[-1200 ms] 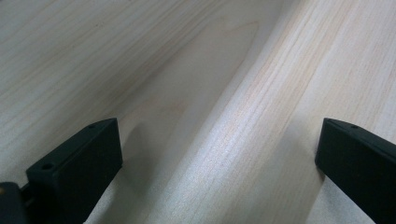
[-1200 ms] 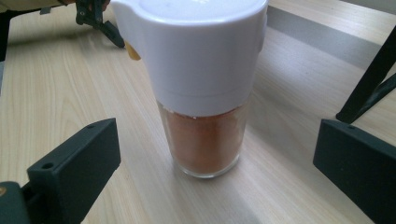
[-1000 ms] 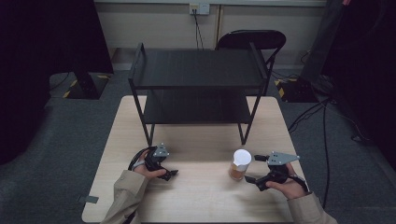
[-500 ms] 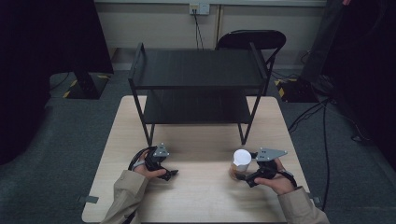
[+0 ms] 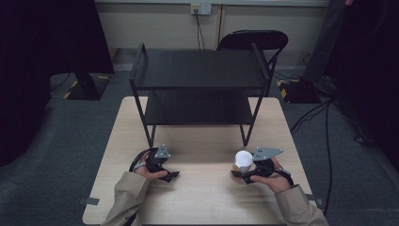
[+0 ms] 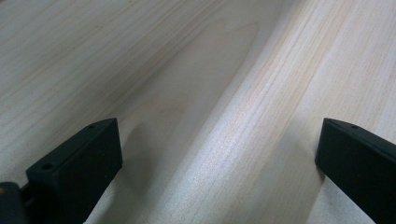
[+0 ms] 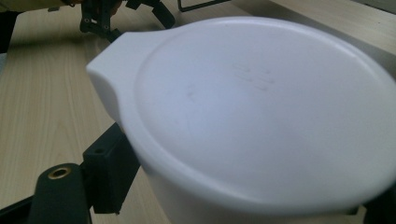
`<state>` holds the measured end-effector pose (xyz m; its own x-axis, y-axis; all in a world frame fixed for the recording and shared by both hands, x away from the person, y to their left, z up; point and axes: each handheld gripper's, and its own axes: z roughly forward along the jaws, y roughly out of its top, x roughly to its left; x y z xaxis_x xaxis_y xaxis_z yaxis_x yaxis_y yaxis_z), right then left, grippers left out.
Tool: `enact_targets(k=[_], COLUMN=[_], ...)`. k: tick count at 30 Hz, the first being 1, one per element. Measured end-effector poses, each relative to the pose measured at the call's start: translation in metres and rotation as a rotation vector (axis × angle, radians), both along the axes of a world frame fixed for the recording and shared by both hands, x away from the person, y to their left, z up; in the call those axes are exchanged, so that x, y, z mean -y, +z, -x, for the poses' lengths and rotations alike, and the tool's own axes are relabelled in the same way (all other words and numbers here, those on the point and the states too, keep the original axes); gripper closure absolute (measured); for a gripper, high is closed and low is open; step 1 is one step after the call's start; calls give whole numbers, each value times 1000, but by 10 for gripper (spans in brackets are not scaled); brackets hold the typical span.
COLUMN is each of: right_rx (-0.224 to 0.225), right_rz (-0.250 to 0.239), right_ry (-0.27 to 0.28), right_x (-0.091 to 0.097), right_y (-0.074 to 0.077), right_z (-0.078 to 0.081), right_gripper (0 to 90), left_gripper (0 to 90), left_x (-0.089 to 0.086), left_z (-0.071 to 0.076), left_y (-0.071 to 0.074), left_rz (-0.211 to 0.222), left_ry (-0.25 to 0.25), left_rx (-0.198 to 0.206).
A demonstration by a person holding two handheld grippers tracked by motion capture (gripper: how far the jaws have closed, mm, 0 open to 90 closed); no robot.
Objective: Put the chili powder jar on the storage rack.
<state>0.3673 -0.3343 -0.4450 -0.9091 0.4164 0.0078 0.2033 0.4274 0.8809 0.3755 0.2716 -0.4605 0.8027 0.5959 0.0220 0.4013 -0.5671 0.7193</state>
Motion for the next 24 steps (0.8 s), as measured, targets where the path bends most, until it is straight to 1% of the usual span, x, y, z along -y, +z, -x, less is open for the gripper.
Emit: enact_targets(k=[2, 9, 10, 12, 15, 19, 22, 24], right_rx=[9, 18, 22, 40, 43, 53, 55, 53], right_rz=[8, 14, 17, 31, 25, 31, 37, 36], right_ry=[4, 12, 14, 13, 14, 11, 13, 4], right_x=[-1, -1, -1, -1, 0, -1, -2, -3], right_y=[1, 1, 1, 2, 2, 2, 3, 3], right_z=[0, 0, 0, 1, 1, 2, 3, 4], right_gripper=[207, 212, 220, 266, 300, 304, 305, 305], left_gripper=[0, 0, 0, 0, 0, 0, 0, 0], left_x=[0, 0, 0, 0, 0, 0, 0, 0], left_z=[0, 0, 0, 0, 0, 0, 0, 0], left_y=[0, 0, 0, 0, 0, 0, 0, 0], left_rz=[0, -1, 0, 0, 0, 1, 1, 2], left_ry=[0, 0, 0, 1, 1, 0, 0, 0], left_rx=[0, 0, 0, 0, 0, 0, 0, 1])
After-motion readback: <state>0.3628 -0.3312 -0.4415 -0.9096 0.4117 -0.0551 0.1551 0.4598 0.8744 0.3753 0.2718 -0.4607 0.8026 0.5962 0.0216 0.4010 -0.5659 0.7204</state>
